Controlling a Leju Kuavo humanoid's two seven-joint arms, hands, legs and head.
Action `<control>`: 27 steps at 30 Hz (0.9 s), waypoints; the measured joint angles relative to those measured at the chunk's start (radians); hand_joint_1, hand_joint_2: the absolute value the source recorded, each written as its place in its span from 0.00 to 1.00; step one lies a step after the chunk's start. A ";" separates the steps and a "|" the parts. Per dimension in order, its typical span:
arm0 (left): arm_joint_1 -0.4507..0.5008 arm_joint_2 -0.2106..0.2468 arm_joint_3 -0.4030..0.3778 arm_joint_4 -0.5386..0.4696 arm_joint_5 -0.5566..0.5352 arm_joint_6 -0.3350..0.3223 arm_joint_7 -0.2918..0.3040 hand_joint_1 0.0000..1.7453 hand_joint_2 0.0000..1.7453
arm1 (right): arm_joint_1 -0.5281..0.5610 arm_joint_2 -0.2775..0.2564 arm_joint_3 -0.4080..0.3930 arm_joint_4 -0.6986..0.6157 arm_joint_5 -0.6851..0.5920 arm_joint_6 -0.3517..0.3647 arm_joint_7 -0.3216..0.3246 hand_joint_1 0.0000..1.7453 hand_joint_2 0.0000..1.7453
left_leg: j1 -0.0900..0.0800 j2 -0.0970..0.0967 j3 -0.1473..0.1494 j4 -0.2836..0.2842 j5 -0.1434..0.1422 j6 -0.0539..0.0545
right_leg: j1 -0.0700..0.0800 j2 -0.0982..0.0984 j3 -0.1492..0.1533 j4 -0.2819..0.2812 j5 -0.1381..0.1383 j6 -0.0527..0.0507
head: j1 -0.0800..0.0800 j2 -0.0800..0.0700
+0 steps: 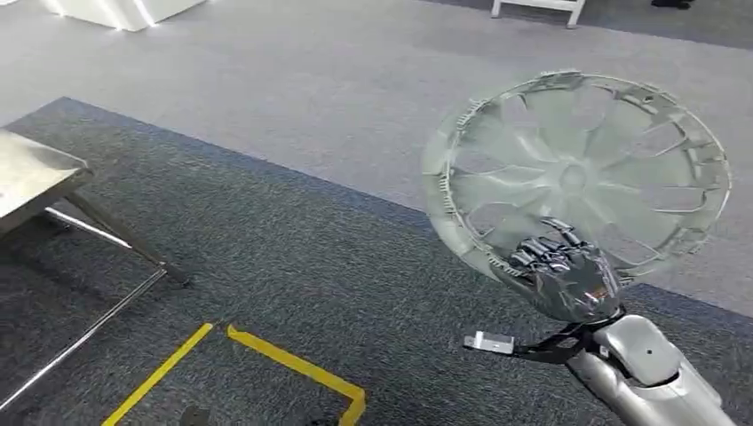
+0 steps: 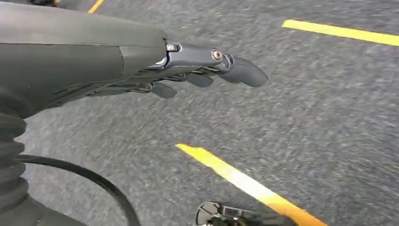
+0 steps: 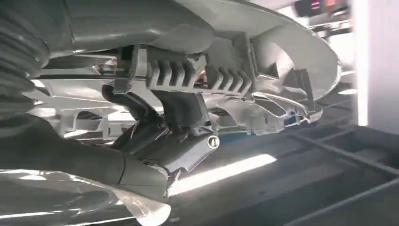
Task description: Take the parts from the cabinet and place them on the table.
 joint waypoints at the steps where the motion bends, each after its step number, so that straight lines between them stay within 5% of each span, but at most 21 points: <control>1: 0.000 0.002 0.000 0.000 0.000 -0.001 0.002 0.00 1.00 | 0.000 0.000 0.002 0.000 0.000 0.001 0.000 1.00 1.00 | 0.000 0.003 0.027 -0.055 0.037 0.002 | 0.001 -0.012 0.002 0.000 -0.002 0.001 | -0.001 0.000; 2: 0.000 0.004 0.000 0.000 0.000 -0.002 0.002 0.00 1.00 | -0.001 0.002 0.004 0.000 0.001 0.002 -0.001 1.00 1.00 | -0.003 0.013 0.069 -0.138 0.080 0.008 | 0.003 -0.026 0.007 0.000 -0.005 0.001 | 0.000 0.000; 3: -0.001 0.007 0.000 0.000 0.000 -0.002 0.002 0.00 1.00 | -0.001 0.003 0.005 0.000 0.001 0.003 -0.002 1.00 1.00 | -0.009 0.043 0.117 -0.228 0.118 0.018 | 0.004 -0.039 0.013 0.000 -0.008 0.004 | 0.000 0.000; 4: -0.003 0.010 0.000 0.000 0.000 -0.003 0.002 0.00 1.00 | -0.002 0.005 0.006 0.000 0.001 0.003 -0.002 1.00 1.00 | -0.025 0.110 0.146 -0.284 0.110 0.030 | 0.007 -0.052 0.017 0.000 -0.013 0.009 | 0.001 0.000; 8: 0.000 0.011 0.001 0.000 0.000 -0.003 0.002 0.00 1.00 | -0.013 0.008 0.012 0.003 0.001 0.005 -0.003 1.00 1.00 | -0.030 0.058 0.139 -0.296 0.112 0.048 | 0.013 -0.106 0.030 -0.006 -0.021 0.027 | 0.001 0.000; 9: 0.001 0.010 0.001 0.000 0.000 -0.002 0.002 0.00 1.00 | -0.015 0.009 0.012 0.003 0.001 0.006 -0.003 1.00 1.00 | -0.020 0.046 0.152 -0.309 0.119 0.055 | 0.011 -0.103 0.029 -0.006 -0.029 0.035 | 0.000 0.000; 10: 0.001 0.010 0.001 0.000 0.000 -0.001 0.002 0.00 1.00 | -0.018 0.009 0.013 0.005 0.001 0.007 -0.003 1.00 1.00 | -0.015 0.034 0.155 -0.312 0.122 0.060 | 0.006 -0.031 0.019 0.022 -0.051 0.038 | 0.007 0.000; 11: -0.003 0.011 0.002 0.000 0.001 0.000 0.002 0.00 1.00 | -0.019 0.009 0.013 0.005 0.001 0.007 -0.005 1.00 1.00 | -0.013 0.021 0.154 -0.312 0.124 0.065 | 0.004 0.017 -0.010 0.088 -0.085 0.038 | 0.009 0.000; 13: -0.005 0.008 0.002 0.000 0.000 0.000 0.002 0.00 1.00 | -0.017 0.009 0.012 0.011 0.002 0.008 -0.005 1.00 1.00 | -0.012 -0.009 0.153 -0.311 0.124 0.066 | 0.003 0.050 -0.097 0.251 -0.147 0.043 | 0.016 0.000; 14: -0.004 0.007 0.003 0.000 0.000 0.000 0.002 0.00 1.00 | -0.017 0.009 0.015 0.014 0.002 0.008 -0.007 1.00 1.00 | -0.012 -0.026 0.154 -0.310 0.124 0.066 | 0.004 0.052 -0.131 0.303 -0.153 0.045 | 0.015 0.000; 16: -0.002 0.007 0.007 0.000 0.001 0.000 0.002 0.00 1.00 | -0.017 0.009 0.020 0.016 0.002 0.010 -0.008 1.00 1.00 | -0.010 -0.057 0.156 -0.309 0.123 0.065 | 0.003 0.053 -0.125 0.250 -0.088 0.045 | 0.016 0.000; 18: -0.003 0.008 0.008 0.000 0.001 -0.001 0.002 0.00 1.00 | -0.019 0.009 0.020 0.016 0.002 0.011 -0.008 1.00 1.00 | -0.006 -0.087 0.157 -0.302 0.118 0.058 | -0.004 0.081 -0.056 0.081 0.013 0.047 | 0.016 0.000; 19: -0.003 0.008 0.008 0.000 0.001 -0.002 0.002 0.00 1.00 | -0.019 0.009 0.020 0.018 0.001 0.011 -0.008 1.00 1.00 | -0.004 -0.099 0.154 -0.299 0.115 0.053 | -0.012 0.133 -0.030 0.026 0.015 0.049 | 0.016 0.000; 20: -0.006 0.009 0.009 0.000 0.001 -0.002 0.002 0.00 1.00 | -0.019 0.009 0.022 0.019 0.001 0.011 -0.008 1.00 1.00 | -0.009 -0.114 0.144 -0.285 0.113 0.047 | -0.014 0.143 -0.010 -0.002 0.006 0.046 | 0.016 0.000; 23: 0.005 0.009 0.010 0.000 0.002 -0.002 0.003 0.00 1.00 | -0.023 0.009 0.026 0.019 0.002 0.013 -0.010 1.00 1.00 | 0.001 -0.145 0.134 -0.294 0.123 0.029 | -0.004 0.114 -0.015 0.009 0.007 0.032 | 0.013 0.000; 24: 0.005 0.014 0.014 0.000 0.005 -0.002 0.003 0.00 1.00 | -0.025 0.012 0.027 0.019 0.002 0.013 -0.010 1.00 1.00 | 0.000 -0.140 0.131 -0.288 0.116 0.024 | -0.013 0.096 -0.010 0.001 0.011 0.024 | 0.015 0.000; 25: 0.005 0.012 0.017 0.000 0.008 -0.002 0.003 0.00 1.00 | -0.025 0.012 0.027 0.019 0.002 0.013 -0.010 1.00 1.00 | -0.009 -0.081 0.124 -0.269 0.101 0.018 | -0.011 0.084 -0.006 -0.001 0.009 0.017 | 0.009 0.000; 27: -0.001 0.012 0.019 0.000 0.009 -0.002 0.002 0.00 1.00 | -0.025 0.012 0.025 0.019 0.000 0.013 -0.009 1.00 1.00 | -0.005 -0.017 0.067 -0.146 0.033 0.010 | -0.006 0.056 -0.004 -0.001 0.005 0.007 | 0.002 0.000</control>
